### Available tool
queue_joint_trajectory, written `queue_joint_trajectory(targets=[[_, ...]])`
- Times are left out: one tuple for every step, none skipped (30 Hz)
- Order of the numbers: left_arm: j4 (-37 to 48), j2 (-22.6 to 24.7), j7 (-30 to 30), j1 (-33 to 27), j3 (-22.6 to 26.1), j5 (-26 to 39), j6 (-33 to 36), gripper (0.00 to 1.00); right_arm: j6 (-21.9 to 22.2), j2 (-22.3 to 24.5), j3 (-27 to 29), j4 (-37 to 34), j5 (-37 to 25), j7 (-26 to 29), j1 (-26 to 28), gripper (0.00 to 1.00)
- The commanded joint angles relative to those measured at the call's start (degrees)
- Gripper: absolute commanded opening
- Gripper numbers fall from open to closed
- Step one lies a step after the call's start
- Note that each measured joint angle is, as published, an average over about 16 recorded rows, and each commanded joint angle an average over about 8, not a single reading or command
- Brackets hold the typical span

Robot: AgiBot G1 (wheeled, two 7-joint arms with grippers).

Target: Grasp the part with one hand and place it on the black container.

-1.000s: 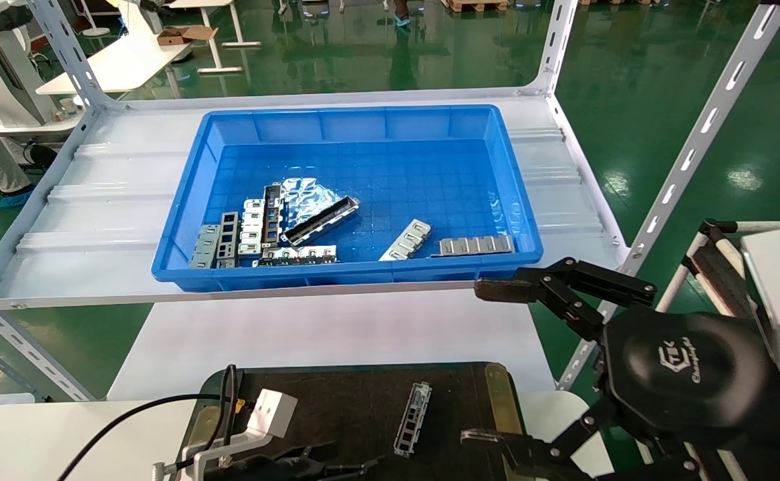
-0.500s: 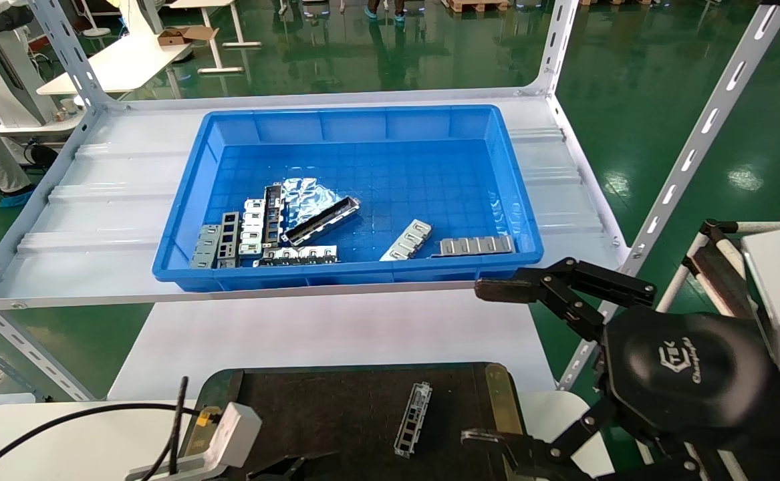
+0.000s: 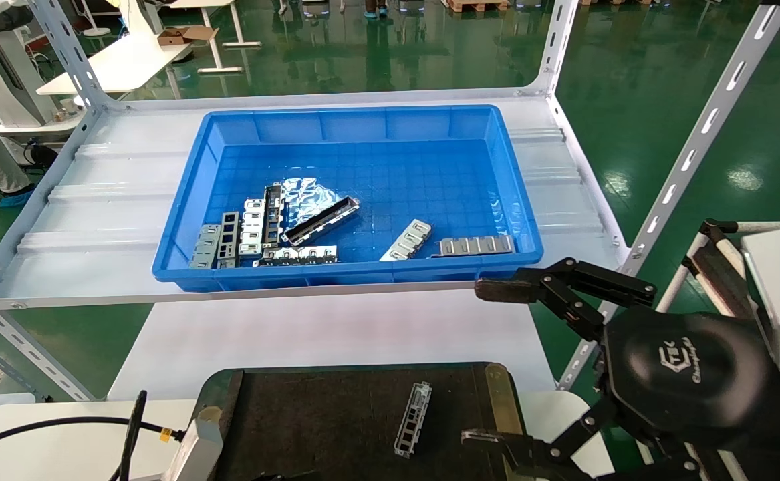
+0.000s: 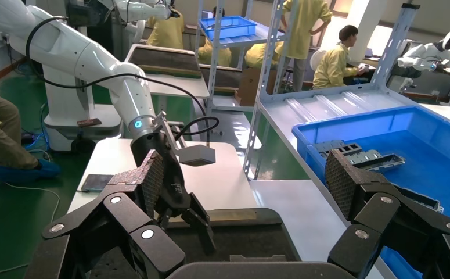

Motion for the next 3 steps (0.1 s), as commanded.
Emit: queue_joint_trajectory(targets=[[-0.3, -0.8, 0.3, 0.2, -0.3, -0.4, 1.0, 1.00, 0.0, 0.0, 0.0, 0.0, 0.0, 0.0, 0.0, 1.00], [-0.4, -0.9, 0.4, 0.3, -0.3, -0.5, 1.1, 1.00, 0.0, 0.0, 0.0, 0.0, 0.0, 0.0, 0.0, 1.00], [-0.4, -0.9, 0.5, 0.3, -0.3, -0.5, 1.2, 1.00, 0.0, 0.0, 0.0, 0.0, 0.0, 0.0, 0.0, 1.00]])
